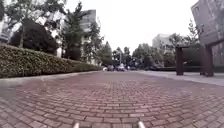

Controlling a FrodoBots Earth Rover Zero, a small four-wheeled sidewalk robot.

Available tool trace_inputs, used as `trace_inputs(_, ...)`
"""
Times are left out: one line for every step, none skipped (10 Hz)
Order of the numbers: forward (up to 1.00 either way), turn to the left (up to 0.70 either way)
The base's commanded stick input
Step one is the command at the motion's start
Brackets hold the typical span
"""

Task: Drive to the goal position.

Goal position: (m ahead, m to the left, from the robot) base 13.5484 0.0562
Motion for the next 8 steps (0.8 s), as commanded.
trace_inputs(0.7,0.0)
trace_inputs(0.7,0.0)
trace_inputs(0.7,0.0)
trace_inputs(0.7,0.0)
trace_inputs(0.7,0.0)
trace_inputs(0.7,0.0)
trace_inputs(0.7,0.0)
trace_inputs(0.7,0.0)
